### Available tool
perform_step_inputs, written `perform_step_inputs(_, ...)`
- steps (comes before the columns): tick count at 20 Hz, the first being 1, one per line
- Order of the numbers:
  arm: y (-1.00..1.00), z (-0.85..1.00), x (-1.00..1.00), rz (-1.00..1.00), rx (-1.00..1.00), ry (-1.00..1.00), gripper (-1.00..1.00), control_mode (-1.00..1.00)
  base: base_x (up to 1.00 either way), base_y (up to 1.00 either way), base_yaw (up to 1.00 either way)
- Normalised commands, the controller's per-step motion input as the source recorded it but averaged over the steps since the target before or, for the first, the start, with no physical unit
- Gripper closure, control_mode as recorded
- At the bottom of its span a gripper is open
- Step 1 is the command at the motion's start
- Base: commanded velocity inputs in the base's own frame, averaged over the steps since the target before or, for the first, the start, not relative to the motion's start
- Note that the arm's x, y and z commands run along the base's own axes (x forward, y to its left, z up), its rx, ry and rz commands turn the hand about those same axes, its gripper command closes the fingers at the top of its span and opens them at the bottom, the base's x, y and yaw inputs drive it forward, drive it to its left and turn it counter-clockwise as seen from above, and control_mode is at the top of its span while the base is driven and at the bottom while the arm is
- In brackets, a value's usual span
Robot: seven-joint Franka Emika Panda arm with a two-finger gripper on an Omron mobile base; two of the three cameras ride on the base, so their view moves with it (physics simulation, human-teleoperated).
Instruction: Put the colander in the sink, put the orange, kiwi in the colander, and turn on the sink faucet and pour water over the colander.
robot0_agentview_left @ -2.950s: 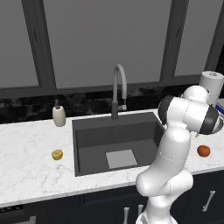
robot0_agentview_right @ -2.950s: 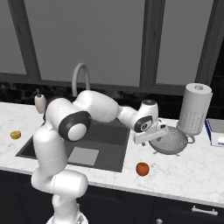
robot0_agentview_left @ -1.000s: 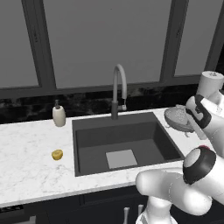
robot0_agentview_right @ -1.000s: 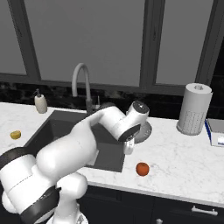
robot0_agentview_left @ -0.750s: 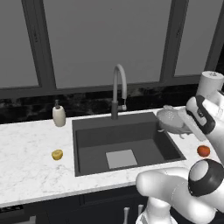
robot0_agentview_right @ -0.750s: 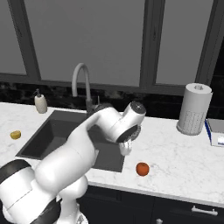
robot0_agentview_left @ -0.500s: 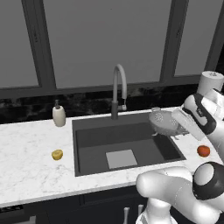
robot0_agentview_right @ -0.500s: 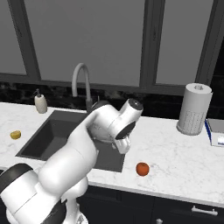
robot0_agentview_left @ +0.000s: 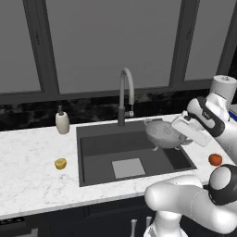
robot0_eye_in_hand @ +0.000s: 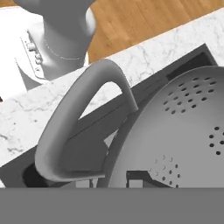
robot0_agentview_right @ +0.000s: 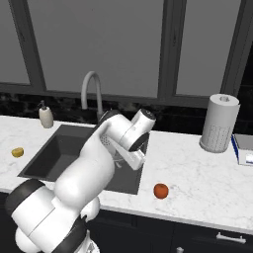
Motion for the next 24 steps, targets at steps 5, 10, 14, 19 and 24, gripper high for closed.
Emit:
perform_step_inputs(5,0.61,-0.28,0.00,0.14,0.00,-0.02,1.00,-1.00,0.00,0.00,0.00)
perform_step_inputs(10,0.64,-0.39,0.00,0.03,0.00,-0.03,1.00,-1.00,0.00,0.00,0.00)
perform_step_inputs(14,0.46,-0.34,0.04,0.00,0.00,-0.05,1.00,-1.00,0.00,0.00,0.00)
perform_step_inputs(19,0.45,-0.50,0.00,0.00,-0.06,-0.02,1.00,-1.00,0.00,0.00,0.00)
perform_step_inputs(24,0.31,-0.37,0.25,0.00,-0.09,-0.04,1.00,-1.00,0.00,0.00,0.00)
